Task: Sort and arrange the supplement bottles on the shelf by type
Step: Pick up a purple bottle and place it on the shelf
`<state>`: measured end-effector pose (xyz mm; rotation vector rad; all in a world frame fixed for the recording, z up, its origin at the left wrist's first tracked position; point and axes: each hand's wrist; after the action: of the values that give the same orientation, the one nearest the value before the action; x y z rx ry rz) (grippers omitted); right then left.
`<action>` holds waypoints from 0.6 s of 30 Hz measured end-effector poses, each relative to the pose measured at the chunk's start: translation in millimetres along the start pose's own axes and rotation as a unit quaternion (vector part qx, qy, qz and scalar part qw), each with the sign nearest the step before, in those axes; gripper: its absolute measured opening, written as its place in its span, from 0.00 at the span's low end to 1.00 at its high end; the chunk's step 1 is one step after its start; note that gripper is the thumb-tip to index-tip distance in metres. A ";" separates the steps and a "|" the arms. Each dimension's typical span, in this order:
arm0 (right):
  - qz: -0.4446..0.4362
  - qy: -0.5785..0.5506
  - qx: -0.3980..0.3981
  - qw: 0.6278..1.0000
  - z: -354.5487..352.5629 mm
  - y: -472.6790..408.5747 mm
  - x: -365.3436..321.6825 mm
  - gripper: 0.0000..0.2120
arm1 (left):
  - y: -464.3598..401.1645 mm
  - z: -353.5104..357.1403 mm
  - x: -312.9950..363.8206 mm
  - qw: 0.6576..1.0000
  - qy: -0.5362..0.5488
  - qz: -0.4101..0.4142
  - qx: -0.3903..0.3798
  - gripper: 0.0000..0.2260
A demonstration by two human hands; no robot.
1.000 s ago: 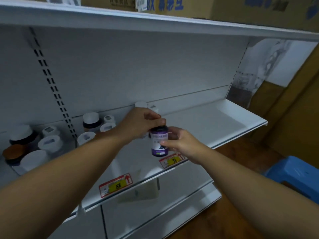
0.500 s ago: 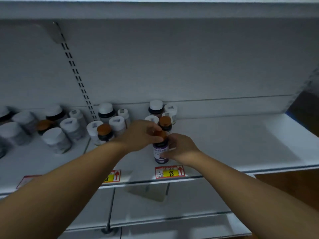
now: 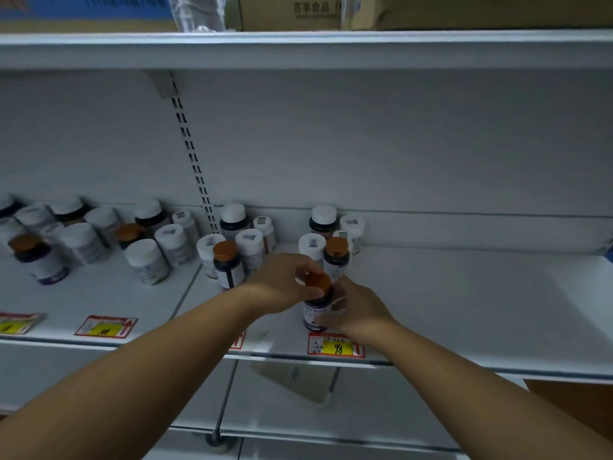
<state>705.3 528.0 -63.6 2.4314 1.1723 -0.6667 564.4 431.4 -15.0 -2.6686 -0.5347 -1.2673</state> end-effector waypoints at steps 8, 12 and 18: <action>-0.096 0.025 0.111 0.989 -33.3 1.1 -4.3 0.21 | 3.4 -14.1 -0.4 0.998 -0.001 0.020 0.059 0.24; -0.213 0.126 0.127 0.961 -51.4 -12.6 -40.2 0.26 | 15.7 -71.5 -16.7 0.981 -0.164 0.003 0.103 0.27; -0.321 0.288 0.055 0.901 -20.5 -33.7 -115.8 0.34 | 74.2 -148.6 -60.1 0.943 -0.301 -0.047 0.135 0.31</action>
<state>620.6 485.6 13.7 2.3842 2.2808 -0.1506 449.8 306.6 35.0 -2.7735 -0.8425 -0.3196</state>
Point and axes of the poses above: each hand's wrist, its own y-axis away from the middle knuckle, its own z-axis out of the palm, x = y × z, and after that the axes turned 10 degrees about y, right-handed
